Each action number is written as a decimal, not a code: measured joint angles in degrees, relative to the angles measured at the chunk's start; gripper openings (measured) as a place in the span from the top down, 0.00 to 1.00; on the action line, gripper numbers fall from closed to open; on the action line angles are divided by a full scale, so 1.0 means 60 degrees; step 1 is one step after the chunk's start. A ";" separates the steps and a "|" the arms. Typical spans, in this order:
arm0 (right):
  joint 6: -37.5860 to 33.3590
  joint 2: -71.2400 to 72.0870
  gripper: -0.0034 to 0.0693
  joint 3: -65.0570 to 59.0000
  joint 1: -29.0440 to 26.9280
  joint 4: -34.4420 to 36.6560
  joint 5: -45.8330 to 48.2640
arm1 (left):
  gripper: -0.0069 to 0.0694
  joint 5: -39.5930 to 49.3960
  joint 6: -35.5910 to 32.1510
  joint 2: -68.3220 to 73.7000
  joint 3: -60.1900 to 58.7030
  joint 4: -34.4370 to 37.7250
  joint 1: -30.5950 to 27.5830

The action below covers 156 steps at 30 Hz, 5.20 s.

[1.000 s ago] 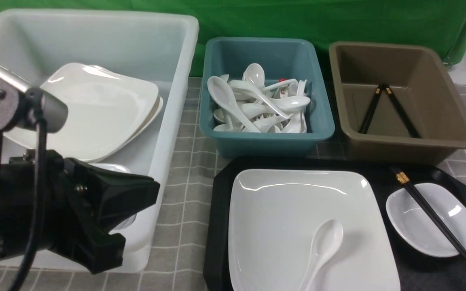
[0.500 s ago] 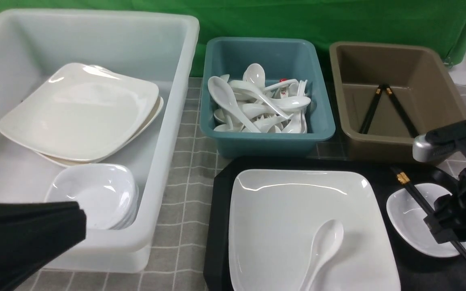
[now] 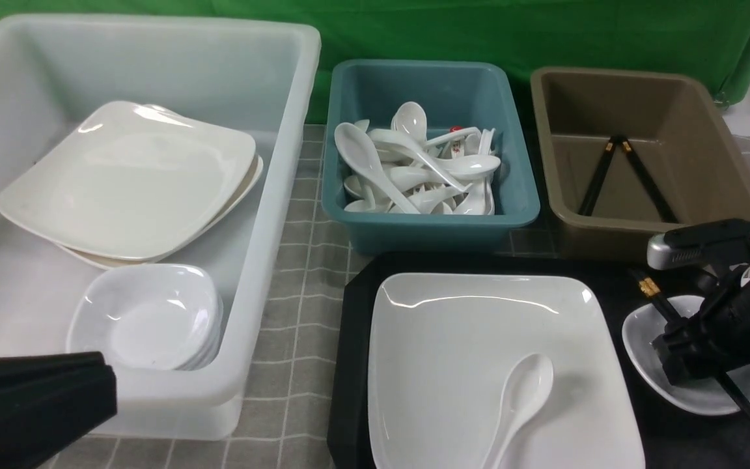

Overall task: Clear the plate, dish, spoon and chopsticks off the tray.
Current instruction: Use the right arm to grab a pair of chopsticks from the plate, then use the right arm to put the chopsticks into the small storage box on the right, then use the right arm to grab a small plate from the dinner plate, then use the right arm to put the small plate into the large storage box on the left

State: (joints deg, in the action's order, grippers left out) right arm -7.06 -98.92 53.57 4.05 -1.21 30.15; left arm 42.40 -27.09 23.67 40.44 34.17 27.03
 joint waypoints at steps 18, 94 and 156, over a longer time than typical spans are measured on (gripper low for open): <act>-0.1316 0.1232 0.79 0.0004 0.0010 0.0036 0.1242 | 0.90 -0.0018 0.0007 0.0000 0.0000 0.0000 0.0000; -0.0547 0.2783 0.20 -0.1504 0.2608 -0.1931 0.0939 | 0.90 -0.2139 -0.0010 0.0000 0.0000 -0.2072 0.0000; -0.0407 -0.0282 0.87 0.8012 0.9981 -0.2309 0.2670 | 0.89 0.1465 0.5154 -0.1577 0.0686 -0.7462 0.0000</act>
State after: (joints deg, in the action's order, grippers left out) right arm -9.51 -100.61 101.64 63.94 -15.06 46.17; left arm 51.19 3.83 14.20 44.56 -10.60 27.03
